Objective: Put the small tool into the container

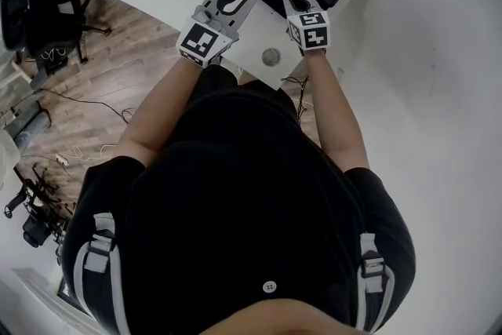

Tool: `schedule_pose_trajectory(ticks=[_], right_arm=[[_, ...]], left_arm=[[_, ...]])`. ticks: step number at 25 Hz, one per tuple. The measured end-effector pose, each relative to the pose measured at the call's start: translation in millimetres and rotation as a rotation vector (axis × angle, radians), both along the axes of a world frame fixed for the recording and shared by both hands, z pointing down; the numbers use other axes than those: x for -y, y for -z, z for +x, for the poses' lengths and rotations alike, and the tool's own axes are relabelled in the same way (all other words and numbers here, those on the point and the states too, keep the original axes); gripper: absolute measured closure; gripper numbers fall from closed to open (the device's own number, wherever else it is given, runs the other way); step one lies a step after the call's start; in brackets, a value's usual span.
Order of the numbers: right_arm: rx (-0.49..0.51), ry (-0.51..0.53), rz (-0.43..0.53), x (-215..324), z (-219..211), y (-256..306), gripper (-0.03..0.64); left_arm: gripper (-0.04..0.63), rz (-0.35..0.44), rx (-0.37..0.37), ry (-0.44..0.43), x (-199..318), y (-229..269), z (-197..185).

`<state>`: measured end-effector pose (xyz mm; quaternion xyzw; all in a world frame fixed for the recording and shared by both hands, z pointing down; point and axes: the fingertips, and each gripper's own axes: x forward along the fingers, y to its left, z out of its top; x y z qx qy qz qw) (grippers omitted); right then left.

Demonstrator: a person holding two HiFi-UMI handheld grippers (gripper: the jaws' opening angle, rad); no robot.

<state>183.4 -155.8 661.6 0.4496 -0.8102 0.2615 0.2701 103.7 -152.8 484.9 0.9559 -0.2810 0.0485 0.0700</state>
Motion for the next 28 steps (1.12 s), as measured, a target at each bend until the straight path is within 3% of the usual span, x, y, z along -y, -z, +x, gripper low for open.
schedule_pose_trajectory(ticks=[13,18,28], right_arm=[[-0.009,-0.046,-0.078,11,-7,-44,0.595],[0.005,-0.092,-0.098,16,-5,-46,0.591],[-0.061,-0.126,-0.08,23,7,-31,0.552]], left_arm=[[0.588,-0.011,0.03,-0.037,-7,-11,-4],[0.588,-0.019,0.045,-0.053,-14,-12,-8],[0.588,-0.005,0.034,-0.092,-15,4,-11]])
